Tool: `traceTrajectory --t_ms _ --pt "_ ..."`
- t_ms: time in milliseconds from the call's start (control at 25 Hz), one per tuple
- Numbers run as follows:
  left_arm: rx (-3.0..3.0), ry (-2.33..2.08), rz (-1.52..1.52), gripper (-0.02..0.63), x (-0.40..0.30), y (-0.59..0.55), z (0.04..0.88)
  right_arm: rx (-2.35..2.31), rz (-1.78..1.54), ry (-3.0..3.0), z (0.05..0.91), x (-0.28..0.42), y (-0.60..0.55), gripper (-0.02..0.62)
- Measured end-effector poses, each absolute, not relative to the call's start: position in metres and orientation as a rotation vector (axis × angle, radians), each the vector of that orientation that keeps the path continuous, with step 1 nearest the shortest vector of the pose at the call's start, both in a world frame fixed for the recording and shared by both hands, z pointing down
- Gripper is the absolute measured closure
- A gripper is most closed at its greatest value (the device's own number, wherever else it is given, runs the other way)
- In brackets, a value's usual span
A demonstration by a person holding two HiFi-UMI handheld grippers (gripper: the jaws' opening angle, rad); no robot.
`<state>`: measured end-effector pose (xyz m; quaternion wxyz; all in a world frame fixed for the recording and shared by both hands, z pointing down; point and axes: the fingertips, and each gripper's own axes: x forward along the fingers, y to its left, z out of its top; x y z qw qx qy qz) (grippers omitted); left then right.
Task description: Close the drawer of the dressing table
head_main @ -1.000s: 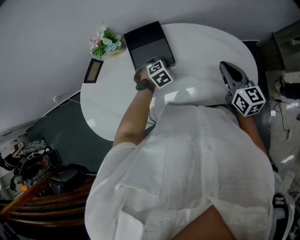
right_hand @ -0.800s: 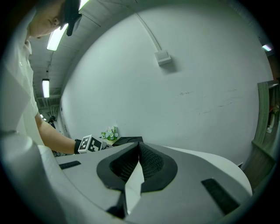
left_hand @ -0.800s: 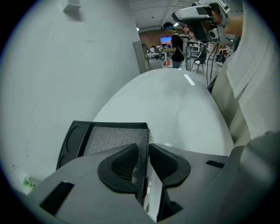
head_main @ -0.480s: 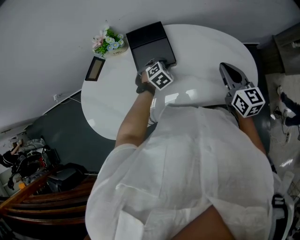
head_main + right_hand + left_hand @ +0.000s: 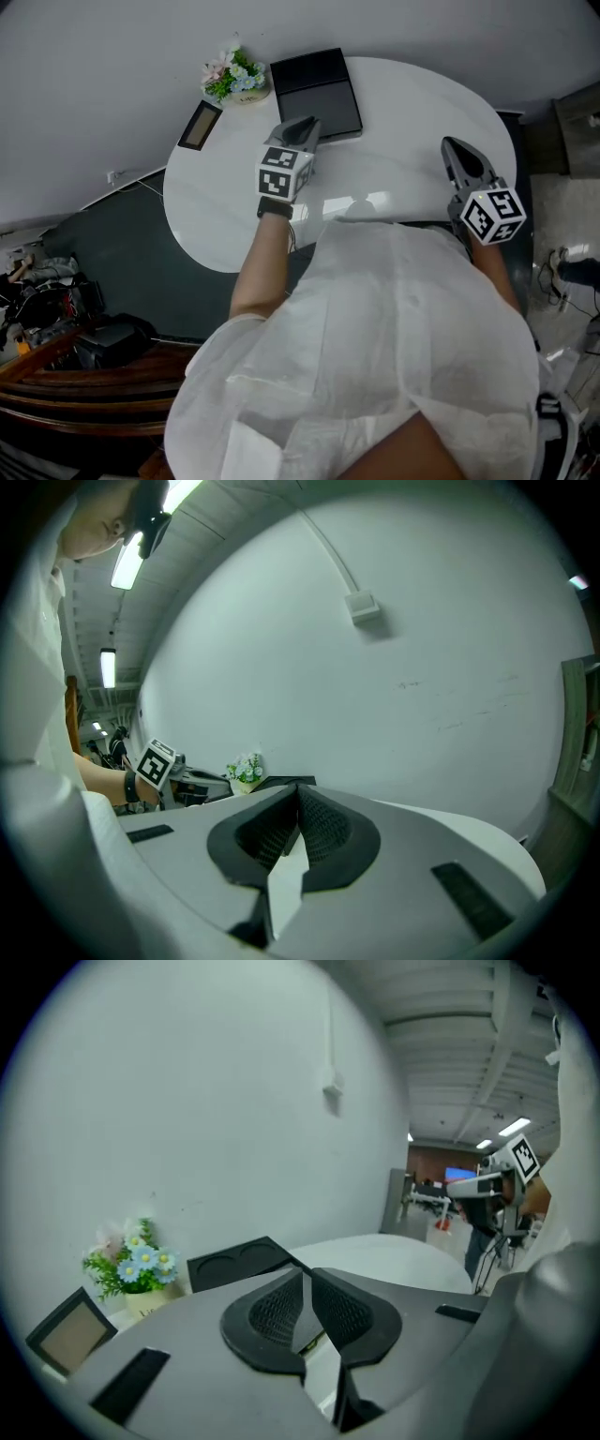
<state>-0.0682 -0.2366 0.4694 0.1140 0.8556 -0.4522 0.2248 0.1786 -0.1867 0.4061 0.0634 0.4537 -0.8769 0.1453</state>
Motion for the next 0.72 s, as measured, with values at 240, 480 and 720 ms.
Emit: traceTrajectory --t_ms 240,480,720 --pt "2.523 -1.506 0.373 0.569 -0.099 -0.212 0.419 1.373 0.412 -2.668 0.399 0.175 -0.189 0.586" --pt "2.564 -1.598 0.212 0.574 -0.117 -0.181 0.384 1.376 0.389 -2.676 0.394 0.166 -0.187 0.586" --pt "2.549 -1.632 0.179 0.574 -0.134 -0.166 0.384 1.369 0.373 -2.667 0.393 0.162 -0.189 0.586"
